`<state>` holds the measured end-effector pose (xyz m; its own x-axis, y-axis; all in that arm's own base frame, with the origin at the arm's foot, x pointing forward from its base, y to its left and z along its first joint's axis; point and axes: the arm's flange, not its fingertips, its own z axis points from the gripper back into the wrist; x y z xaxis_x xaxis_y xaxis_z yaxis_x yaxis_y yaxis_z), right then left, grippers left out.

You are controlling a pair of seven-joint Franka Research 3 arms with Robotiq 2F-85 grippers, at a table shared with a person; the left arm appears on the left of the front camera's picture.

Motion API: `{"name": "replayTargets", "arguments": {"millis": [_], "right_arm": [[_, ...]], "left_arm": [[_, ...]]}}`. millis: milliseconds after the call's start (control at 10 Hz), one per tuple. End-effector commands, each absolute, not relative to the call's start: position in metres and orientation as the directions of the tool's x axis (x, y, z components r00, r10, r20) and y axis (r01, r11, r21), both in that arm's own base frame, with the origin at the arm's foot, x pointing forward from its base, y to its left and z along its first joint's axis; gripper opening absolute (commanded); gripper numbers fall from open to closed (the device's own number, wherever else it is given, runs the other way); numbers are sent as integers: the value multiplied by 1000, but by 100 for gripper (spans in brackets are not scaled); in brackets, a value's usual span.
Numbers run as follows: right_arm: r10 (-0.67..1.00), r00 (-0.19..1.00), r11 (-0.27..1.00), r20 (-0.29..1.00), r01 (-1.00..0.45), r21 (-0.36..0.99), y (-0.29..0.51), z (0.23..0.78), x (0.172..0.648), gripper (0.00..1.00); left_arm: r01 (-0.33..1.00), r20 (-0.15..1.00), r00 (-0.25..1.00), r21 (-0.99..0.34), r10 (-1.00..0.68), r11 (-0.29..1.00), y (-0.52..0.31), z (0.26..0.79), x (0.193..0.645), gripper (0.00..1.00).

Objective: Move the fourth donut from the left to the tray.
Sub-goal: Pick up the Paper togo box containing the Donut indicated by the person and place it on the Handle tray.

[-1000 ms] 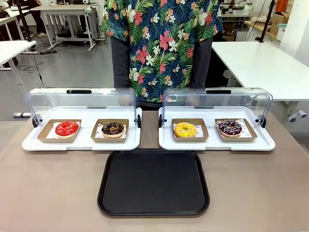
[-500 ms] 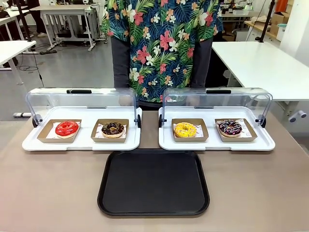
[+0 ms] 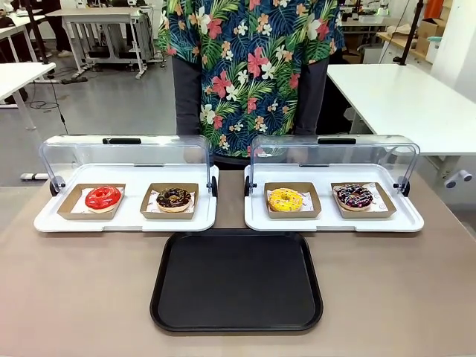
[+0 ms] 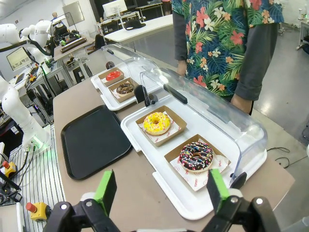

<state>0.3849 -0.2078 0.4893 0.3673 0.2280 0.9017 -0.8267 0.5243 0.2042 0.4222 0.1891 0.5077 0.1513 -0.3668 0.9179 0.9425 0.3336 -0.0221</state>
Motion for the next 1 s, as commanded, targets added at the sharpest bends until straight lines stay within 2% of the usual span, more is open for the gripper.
{"name": "replayTargets", "arguments": {"millis": [0, 900], "right_arm": [[218, 344, 518, 913, -834, 190, -207, 490, 386, 100], [218, 344, 518, 913, -834, 190, -207, 490, 386, 100]], "left_arm": [[944, 919, 147, -20, -366, 328, 189, 509, 423, 100], [944, 919, 147, -20, -366, 328, 189, 509, 423, 100]]}}
